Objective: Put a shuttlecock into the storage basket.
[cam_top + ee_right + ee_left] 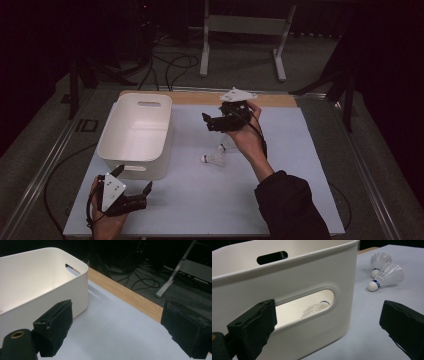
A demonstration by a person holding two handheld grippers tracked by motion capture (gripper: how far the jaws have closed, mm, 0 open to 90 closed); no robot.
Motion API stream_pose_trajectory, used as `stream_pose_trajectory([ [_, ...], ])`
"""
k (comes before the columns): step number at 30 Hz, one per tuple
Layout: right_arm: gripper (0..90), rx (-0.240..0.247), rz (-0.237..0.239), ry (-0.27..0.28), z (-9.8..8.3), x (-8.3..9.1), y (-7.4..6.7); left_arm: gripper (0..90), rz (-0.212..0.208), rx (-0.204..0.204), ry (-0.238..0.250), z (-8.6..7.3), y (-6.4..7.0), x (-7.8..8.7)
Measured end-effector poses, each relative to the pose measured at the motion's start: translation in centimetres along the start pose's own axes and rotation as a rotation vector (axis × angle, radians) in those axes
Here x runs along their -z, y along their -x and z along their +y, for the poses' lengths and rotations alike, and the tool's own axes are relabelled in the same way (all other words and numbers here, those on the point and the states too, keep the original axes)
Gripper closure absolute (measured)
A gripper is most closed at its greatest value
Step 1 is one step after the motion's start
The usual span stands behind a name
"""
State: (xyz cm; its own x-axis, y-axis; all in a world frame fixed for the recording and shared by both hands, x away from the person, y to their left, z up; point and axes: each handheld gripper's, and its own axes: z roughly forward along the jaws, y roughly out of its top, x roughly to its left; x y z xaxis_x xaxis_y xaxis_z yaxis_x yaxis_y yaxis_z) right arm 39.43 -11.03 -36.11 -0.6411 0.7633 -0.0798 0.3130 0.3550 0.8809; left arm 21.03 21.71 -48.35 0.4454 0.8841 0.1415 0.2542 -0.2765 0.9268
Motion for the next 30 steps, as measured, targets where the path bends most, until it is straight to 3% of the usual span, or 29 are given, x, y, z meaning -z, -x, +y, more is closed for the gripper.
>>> stream_pose_trajectory([
  [30,11.0,-0.069,-0.054,-0.032,-3.2,0.3,2.3,1.6,-0.001,-0.006,-0.003,0.0,0.1,0.0],
])
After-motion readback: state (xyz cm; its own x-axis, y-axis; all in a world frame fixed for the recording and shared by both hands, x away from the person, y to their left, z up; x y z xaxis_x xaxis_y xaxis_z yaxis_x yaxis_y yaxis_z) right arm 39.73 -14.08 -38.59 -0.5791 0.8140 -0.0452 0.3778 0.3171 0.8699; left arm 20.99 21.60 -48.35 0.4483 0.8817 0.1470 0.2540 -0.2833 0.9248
